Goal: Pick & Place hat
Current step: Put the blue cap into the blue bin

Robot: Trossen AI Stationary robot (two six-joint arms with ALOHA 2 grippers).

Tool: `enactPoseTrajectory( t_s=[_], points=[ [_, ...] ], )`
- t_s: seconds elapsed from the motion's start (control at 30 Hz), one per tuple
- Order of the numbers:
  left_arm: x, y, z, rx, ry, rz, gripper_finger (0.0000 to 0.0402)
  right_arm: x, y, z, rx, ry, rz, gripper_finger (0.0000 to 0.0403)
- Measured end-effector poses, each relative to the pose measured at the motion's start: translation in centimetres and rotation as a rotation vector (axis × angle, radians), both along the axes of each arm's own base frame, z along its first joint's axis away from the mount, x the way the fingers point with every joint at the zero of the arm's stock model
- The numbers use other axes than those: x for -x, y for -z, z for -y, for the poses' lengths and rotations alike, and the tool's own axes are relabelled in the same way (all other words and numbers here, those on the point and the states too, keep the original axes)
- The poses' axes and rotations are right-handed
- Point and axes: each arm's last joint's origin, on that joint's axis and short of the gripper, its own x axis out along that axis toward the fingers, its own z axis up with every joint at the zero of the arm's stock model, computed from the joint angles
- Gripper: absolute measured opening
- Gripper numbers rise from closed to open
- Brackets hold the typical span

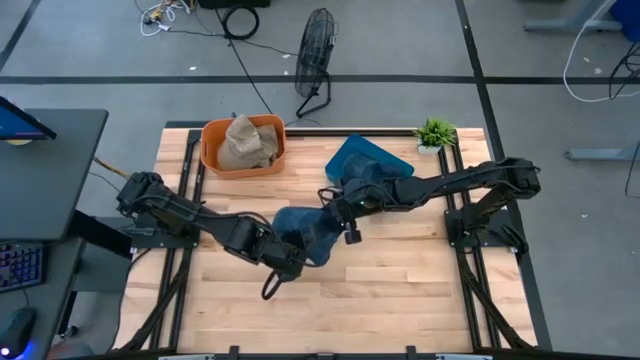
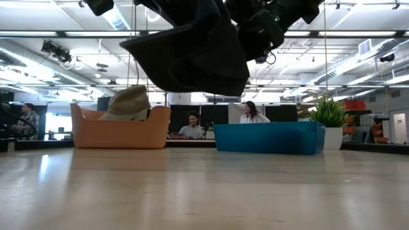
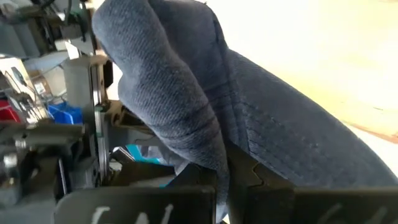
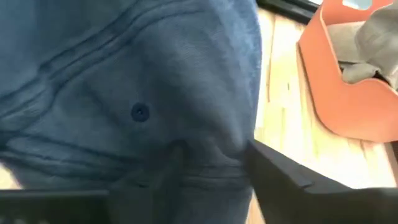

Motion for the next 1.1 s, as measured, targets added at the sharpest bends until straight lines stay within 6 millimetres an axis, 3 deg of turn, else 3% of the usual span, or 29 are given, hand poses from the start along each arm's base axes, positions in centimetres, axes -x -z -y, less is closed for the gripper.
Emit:
enactPoseTrajectory(
  t_s=[0.2,0.27,0.57,0.9,1.1],
  points=[
    [-0.1,0.0,-0.3,0.003,-0.013,0.002,0.0007,0.2,0.2,0.0,-0.017,0.0,-0.031,0.0039],
    [-0.2,0.0,-0.5,0.025,-0.045,0.013,0.0007,0.2,0.2,0.0,-0.038,0.017,-0.03,0.0014],
    [-0.8,-0.2,-1.2,0.246,-0.316,0.154,0.0022,0.7,0.0,0.0,-0.074,0.078,-0.058,0.0007],
    [-0.9,-0.3,-1.2,0.337,-0.418,0.204,0.0107,1.8,-1.1,0.4,0.001,0.121,-0.06,0.0005],
    [-0.9,-0.3,-1.2,0.444,-0.542,0.258,0.0158,3.3,-3.1,1.0,0.02,0.139,-0.024,0.0004]
  ],
)
